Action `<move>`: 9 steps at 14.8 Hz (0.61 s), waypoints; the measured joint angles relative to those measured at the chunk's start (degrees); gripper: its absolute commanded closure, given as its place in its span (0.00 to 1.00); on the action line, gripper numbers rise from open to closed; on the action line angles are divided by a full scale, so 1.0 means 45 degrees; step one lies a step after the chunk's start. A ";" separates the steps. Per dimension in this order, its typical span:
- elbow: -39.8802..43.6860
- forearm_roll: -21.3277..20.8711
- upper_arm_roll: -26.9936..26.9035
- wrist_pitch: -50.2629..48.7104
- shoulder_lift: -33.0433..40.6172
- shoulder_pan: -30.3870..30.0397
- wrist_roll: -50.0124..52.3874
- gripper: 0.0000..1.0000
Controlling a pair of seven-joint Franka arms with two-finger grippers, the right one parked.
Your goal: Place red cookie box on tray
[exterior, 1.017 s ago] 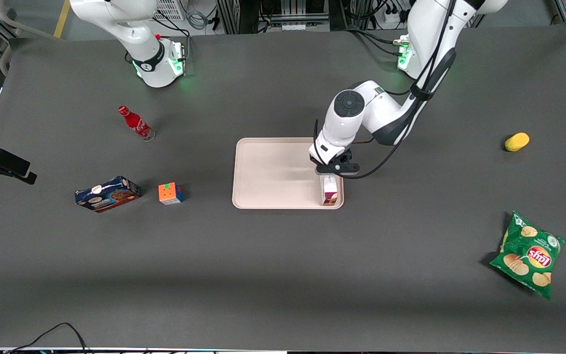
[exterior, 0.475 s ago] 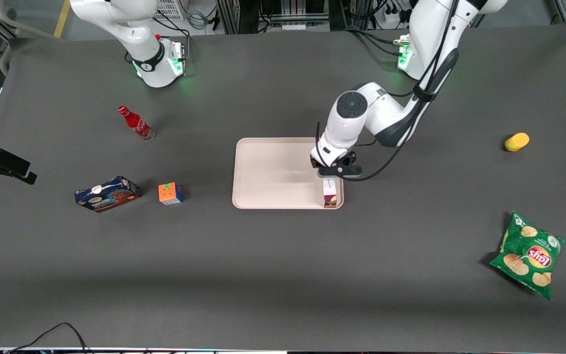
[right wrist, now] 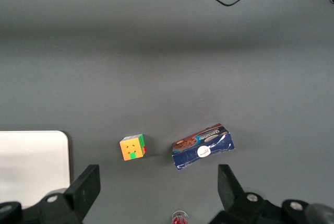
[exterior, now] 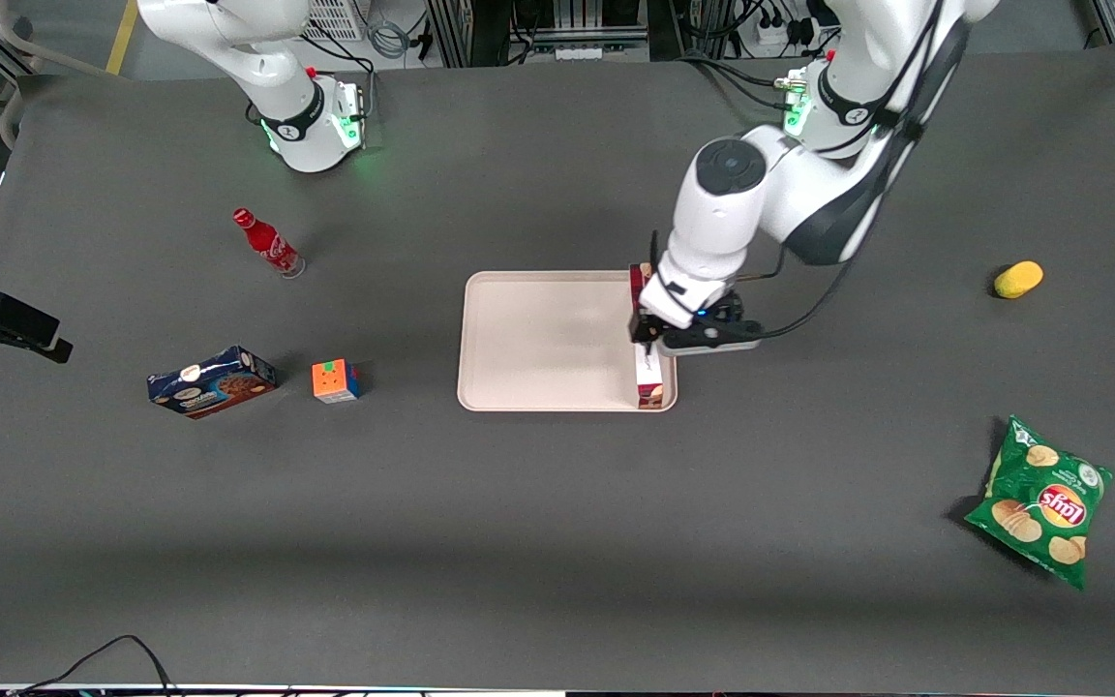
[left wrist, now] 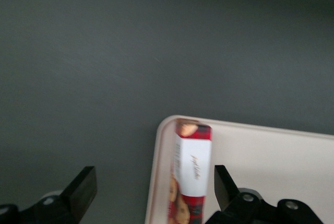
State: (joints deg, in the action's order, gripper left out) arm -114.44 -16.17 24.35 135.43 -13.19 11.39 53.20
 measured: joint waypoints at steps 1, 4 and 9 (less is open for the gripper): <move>0.0373 0.0028 -0.0156 -0.0840 0.0439 -0.0147 -0.0463 0.00; 0.1470 0.1248 -0.1157 -0.2936 0.1533 -0.0579 -0.2820 0.00; 0.3775 0.2504 -0.4125 -0.6220 0.2205 -0.0810 -0.7669 0.00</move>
State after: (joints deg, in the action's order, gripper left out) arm -97.45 -4.90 5.79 107.44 -3.27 7.74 18.69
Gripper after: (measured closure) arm 0.000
